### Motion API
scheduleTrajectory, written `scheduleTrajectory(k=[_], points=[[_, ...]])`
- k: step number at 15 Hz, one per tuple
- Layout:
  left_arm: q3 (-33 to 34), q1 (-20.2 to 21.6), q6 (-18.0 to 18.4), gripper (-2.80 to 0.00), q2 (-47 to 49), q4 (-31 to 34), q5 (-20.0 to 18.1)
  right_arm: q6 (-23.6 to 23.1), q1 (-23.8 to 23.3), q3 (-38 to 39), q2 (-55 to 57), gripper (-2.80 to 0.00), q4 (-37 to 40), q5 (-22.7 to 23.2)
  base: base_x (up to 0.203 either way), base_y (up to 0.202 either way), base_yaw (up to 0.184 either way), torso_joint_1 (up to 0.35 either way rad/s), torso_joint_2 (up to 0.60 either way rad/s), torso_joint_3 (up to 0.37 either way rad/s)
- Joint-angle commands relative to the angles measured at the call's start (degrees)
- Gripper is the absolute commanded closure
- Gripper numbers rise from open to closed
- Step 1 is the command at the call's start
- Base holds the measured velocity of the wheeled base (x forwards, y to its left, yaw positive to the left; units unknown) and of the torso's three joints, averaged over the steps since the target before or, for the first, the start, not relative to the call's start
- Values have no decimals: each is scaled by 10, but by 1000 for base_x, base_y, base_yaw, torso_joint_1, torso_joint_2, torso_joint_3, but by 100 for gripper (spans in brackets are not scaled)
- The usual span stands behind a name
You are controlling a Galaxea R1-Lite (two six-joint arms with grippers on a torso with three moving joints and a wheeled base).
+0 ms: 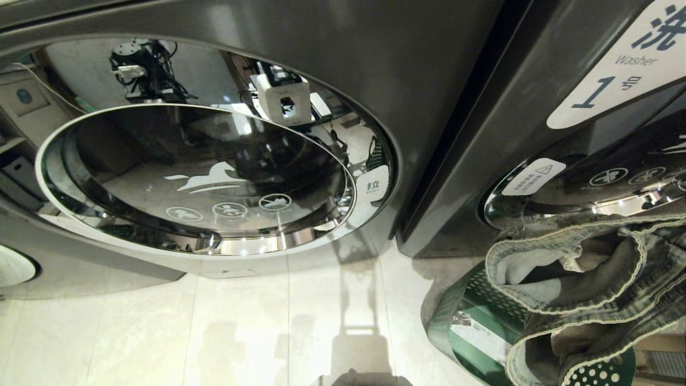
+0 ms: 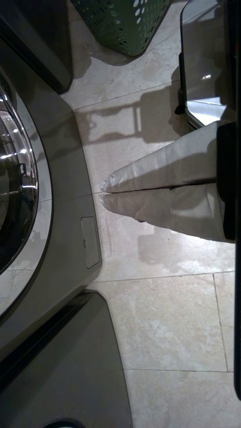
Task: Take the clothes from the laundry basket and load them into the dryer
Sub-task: Put the clothes in the dryer
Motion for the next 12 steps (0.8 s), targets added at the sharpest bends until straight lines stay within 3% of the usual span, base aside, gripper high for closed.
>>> scheduleTrajectory(k=[1,12], points=[[0,0,0,0,0,-1,0,0,0,-1,1,0,1,0,0,0,0,-1,2,201],[0,0,-2,0,0,0,1,-2,1,-2,1,0,0,-3,0,0,0,1,2,199]])
